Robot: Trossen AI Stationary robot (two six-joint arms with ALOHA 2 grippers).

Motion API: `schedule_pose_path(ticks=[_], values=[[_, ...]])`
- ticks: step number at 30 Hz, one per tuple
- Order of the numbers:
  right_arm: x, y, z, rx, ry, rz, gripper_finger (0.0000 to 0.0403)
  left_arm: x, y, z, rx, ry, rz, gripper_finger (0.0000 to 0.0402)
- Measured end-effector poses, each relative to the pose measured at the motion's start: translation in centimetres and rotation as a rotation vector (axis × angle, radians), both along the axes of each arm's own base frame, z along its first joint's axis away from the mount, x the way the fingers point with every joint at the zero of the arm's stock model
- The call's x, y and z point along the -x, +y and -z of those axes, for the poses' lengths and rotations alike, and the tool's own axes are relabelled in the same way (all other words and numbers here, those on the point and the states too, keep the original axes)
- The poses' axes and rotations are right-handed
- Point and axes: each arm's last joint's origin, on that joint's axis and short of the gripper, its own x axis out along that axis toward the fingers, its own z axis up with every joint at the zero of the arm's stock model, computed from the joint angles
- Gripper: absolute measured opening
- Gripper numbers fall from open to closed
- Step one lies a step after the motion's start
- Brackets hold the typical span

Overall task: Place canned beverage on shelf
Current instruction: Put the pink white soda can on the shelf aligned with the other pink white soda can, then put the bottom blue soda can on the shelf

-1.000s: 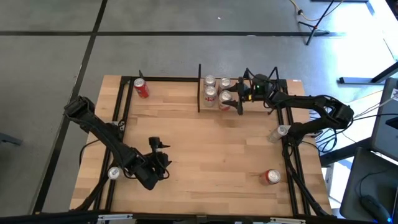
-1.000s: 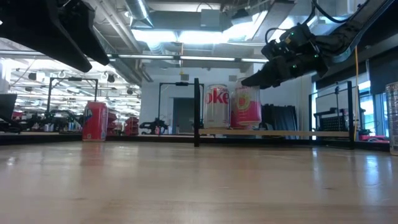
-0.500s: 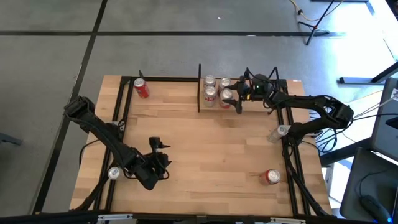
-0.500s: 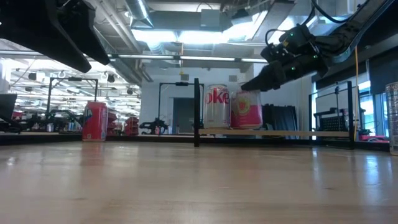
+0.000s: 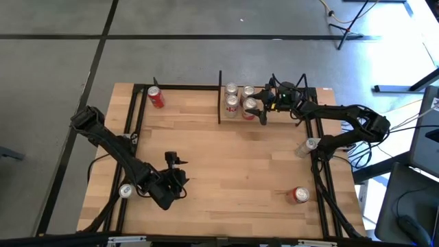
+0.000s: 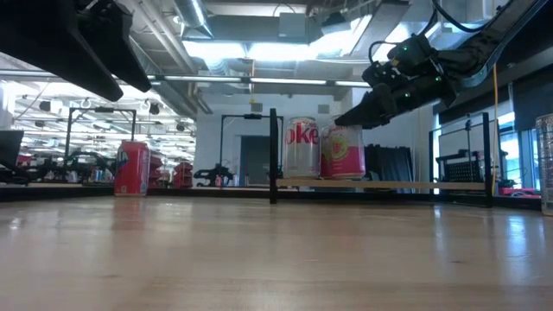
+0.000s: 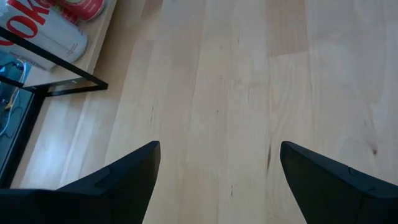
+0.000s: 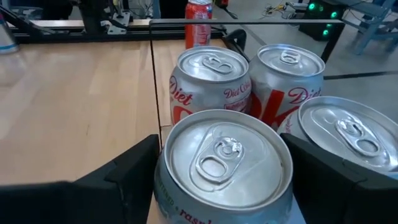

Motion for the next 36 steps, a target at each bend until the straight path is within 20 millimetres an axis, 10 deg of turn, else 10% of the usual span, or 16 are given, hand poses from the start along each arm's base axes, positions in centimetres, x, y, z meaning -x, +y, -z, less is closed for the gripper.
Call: schedule_pose_path(ticks=[29,36], values=[[0.1,-0.2,0.2,-0.003,0.036,0.065,0.0366,0.0,0.0,0.0,0.002,0.002,0.001,0.0326],[0.2,-0.1,-2.4,0.026,0.000,0.084,0.0375,0.0,0.0,0.0,-0.001,-0.001,-0.001,0.0326]])
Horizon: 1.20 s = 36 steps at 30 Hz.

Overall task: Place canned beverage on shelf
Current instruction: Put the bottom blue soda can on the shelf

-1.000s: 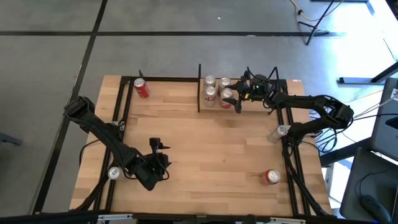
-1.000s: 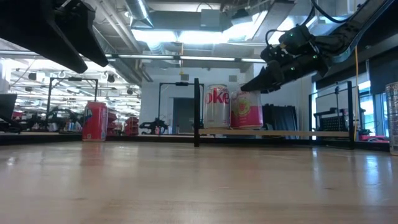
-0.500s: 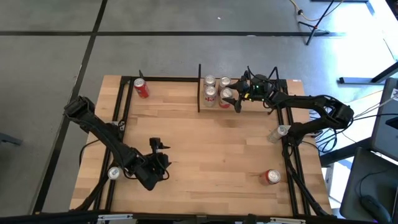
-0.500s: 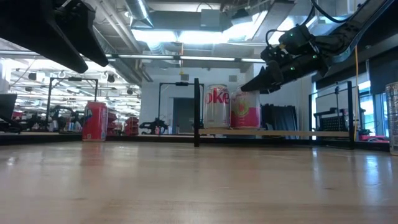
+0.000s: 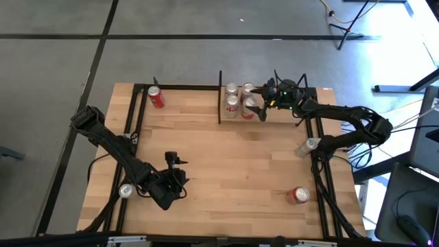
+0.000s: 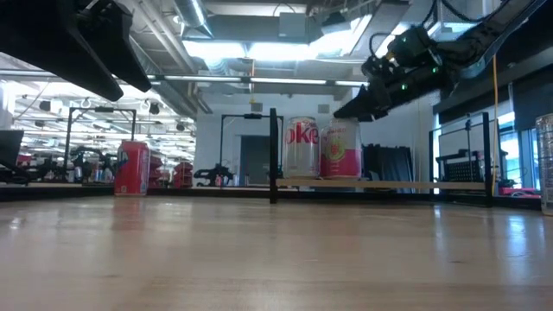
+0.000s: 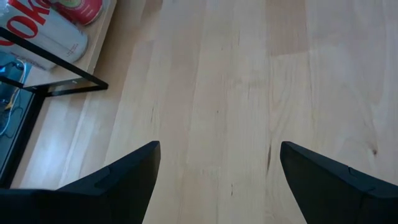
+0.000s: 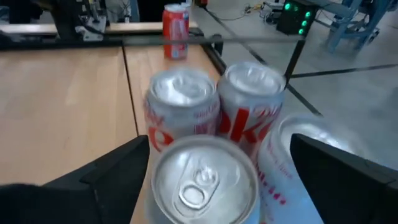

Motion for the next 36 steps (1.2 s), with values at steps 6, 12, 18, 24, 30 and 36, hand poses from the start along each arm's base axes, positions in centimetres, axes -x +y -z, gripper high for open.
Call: schedule_pose_path(ticks=[6,12,18,24,30,36], values=[[1.1,0.9,-3.4,-0.047,-0.027,0.012,0.0373,-0.1,-0.1,0.0,0.009,-0.009,-0.002,0.0326],[1.6,2.2,-4.7,-0.185,-0.110,-0.136,0.0372,-0.6,-0.5,-0.3,0.045,-0.060,0.016,0.0326],[-0.6,6.4,-4.7,-0.150,-0.084,-0.346,0.0372,-1.2,0.3,-0.4,0.038,-0.072,-0.015,0.0326],[-2.2,11.1,-4.8,-0.082,-0.071,-0.460,0.0372,-2.4,0.3,-3.8,0.073,-0.071,-0.032,0.0326],[-2.6,14.5,-4.7,-0.139,-0.060,-0.575,0.0372,-1.8,0.2,-8.9,0.234,0.022,-0.111,0.0326],[-3.2,18.4,-3.9,-0.120,-0.021,-0.623,0.0372,1.0,0.4,-11.4,0.407,0.213,-0.344,0.0326]])
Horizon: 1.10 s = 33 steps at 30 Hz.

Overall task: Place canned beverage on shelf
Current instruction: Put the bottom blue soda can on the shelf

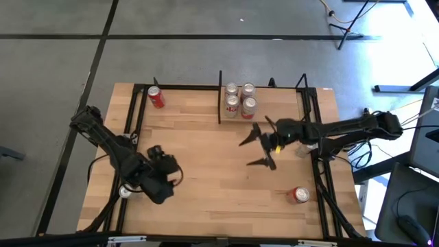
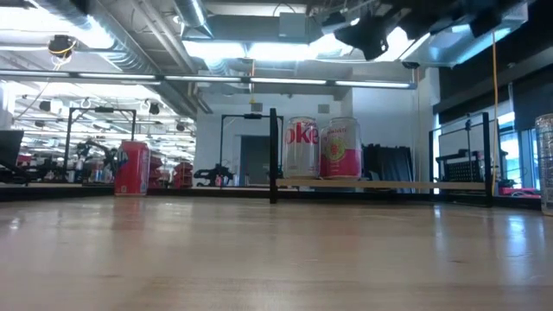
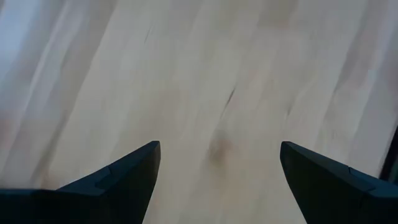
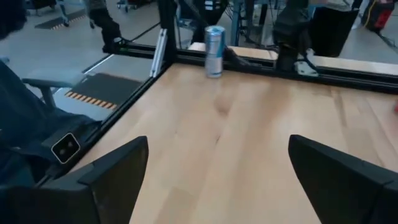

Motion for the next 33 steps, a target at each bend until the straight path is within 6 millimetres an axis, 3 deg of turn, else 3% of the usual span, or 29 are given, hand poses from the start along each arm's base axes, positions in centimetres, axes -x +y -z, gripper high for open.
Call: schedule_pose_path(ticks=[5,11,25,33], values=[[-0.5,3.1,0.7,0.036,-0.014,-0.002,0.0372,2.5,-0.3,0.0,0.071,0.163,-0.211,0.0326],[-1.0,6.0,1.6,0.001,-0.017,-0.039,0.0372,4.6,-2.4,0.4,0.204,0.219,-0.417,0.0326],[0.8,11.8,1.6,-0.103,-0.035,-0.132,0.0372,11.1,-6.1,2.7,0.201,0.327,-0.608,0.0326],[1.2,14.4,2.2,-0.136,-0.077,-0.206,0.0372,11.9,-6.6,4.1,0.198,0.285,-0.598,0.0326]])
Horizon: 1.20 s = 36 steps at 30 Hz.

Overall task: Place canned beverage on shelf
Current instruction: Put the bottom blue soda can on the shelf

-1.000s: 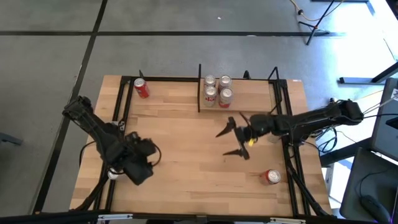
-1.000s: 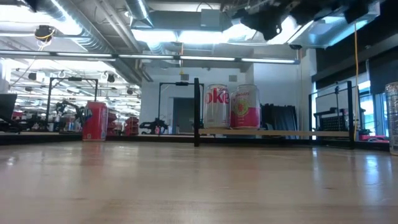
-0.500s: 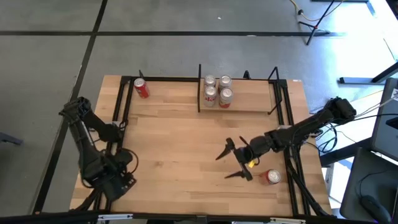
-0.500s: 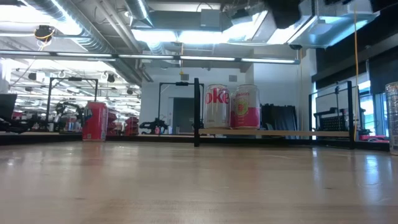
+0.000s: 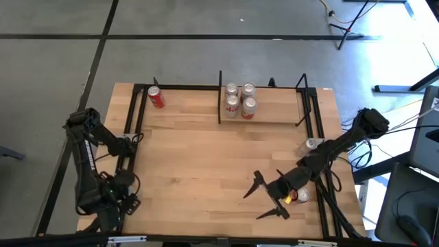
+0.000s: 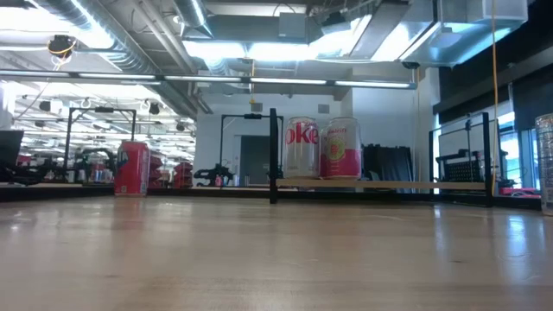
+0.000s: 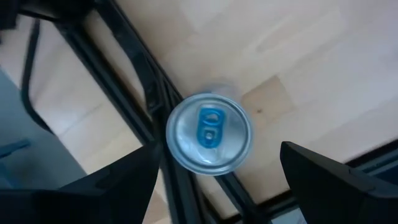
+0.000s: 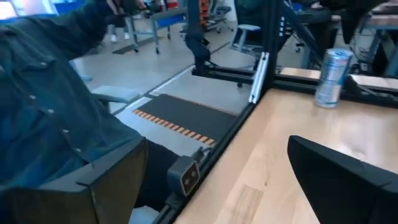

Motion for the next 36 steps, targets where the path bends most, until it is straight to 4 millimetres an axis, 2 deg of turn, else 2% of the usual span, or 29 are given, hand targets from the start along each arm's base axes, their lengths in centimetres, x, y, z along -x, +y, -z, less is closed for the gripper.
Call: schedule_pose_path(ticks=[8,17,32,36], values=[[-0.4,0.2,0.8,-0.020,0.036,0.078,0.0372,0.0,0.0,1.2,0.003,0.000,0.008,0.0326],[-0.7,0.3,1.1,-0.028,0.031,0.079,0.0372,0.2,0.2,2.5,-0.009,0.054,0.030,0.0326],[-0.7,0.3,1.1,-0.025,0.030,0.082,0.0372,0.2,0.1,2.5,0.002,0.045,0.029,0.0325],[-0.7,0.3,1.1,-0.024,0.031,0.082,0.0372,0.0,-0.2,2.0,0.023,0.010,0.033,0.0325]])
